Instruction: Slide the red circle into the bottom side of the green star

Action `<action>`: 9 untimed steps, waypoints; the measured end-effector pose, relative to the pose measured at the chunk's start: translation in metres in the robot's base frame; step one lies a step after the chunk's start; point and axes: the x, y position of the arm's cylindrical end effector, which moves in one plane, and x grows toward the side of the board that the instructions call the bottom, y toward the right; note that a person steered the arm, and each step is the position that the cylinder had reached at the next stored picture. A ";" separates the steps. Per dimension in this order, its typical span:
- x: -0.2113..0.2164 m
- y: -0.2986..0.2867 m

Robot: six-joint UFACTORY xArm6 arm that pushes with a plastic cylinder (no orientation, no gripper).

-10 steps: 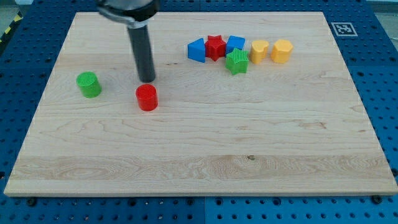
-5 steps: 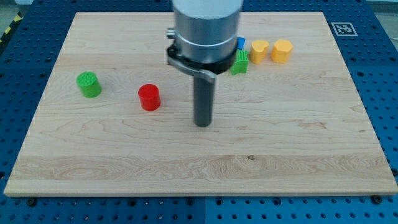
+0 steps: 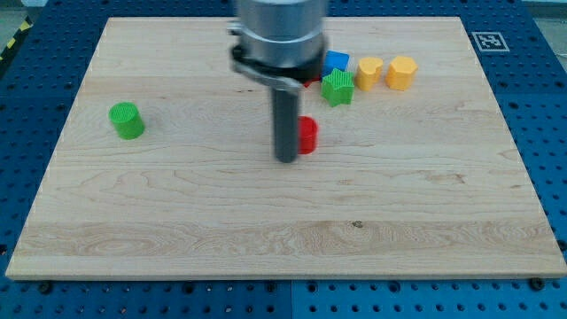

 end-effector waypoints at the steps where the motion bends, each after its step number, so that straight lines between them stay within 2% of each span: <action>1: -0.009 -0.010; 2: -0.018 -0.059; 3: -0.028 -0.060; 5: -0.029 0.016; 7: -0.010 0.002; 9: -0.023 0.026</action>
